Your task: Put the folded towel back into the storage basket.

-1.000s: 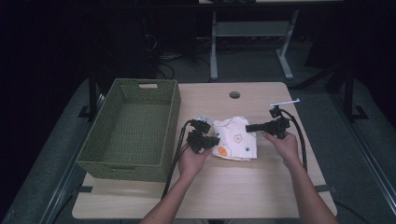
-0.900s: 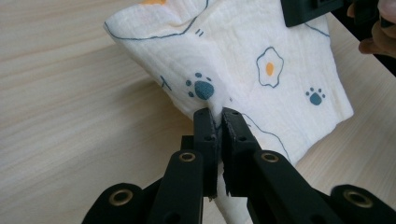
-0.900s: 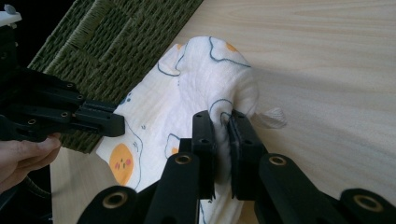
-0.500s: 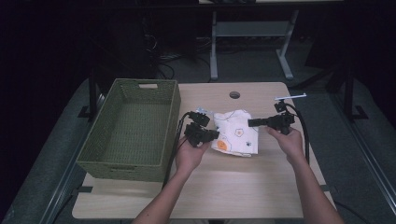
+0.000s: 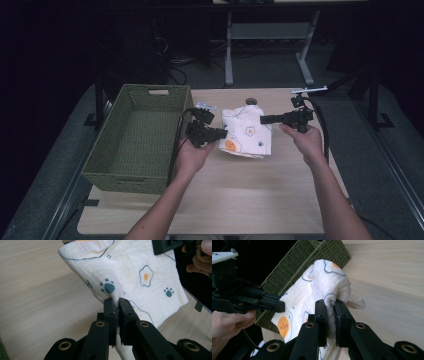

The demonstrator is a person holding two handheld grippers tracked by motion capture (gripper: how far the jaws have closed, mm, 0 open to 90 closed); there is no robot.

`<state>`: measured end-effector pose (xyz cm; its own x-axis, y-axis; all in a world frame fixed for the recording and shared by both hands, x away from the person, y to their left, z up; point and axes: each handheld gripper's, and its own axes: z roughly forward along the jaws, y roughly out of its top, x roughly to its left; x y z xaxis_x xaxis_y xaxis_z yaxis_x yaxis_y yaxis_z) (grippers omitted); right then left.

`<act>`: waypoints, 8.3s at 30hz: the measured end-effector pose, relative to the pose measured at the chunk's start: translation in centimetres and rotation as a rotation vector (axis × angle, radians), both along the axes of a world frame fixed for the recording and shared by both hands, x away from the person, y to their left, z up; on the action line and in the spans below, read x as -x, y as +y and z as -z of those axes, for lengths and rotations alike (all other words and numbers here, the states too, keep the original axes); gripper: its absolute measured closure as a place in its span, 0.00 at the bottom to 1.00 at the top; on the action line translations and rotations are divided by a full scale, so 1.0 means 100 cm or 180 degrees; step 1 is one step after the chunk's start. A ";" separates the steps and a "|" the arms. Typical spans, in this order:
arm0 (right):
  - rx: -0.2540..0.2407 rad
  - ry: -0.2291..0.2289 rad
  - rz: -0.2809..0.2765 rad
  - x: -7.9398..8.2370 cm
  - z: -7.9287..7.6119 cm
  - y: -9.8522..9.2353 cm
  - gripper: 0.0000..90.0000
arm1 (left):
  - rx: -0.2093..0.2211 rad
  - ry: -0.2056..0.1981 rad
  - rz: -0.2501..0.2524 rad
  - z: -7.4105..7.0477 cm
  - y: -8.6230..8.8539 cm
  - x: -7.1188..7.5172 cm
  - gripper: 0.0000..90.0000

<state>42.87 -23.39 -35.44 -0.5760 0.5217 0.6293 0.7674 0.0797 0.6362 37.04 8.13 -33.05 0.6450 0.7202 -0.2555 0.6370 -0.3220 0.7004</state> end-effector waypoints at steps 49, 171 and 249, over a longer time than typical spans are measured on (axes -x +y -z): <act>0.0125 -0.0138 -0.0331 -0.030 -0.060 0.107 0.91 | 0.0444 -0.0009 -0.0100 -0.055 0.119 -0.006 0.96; 0.0291 0.0039 -0.0848 -0.049 -0.005 0.301 0.89 | 0.0252 0.0246 -0.0929 -0.003 0.283 0.015 0.96; 0.0160 -0.0168 -0.0384 -0.035 -0.029 0.182 0.49 | 0.0153 0.0040 -0.0636 -0.024 0.205 0.006 0.64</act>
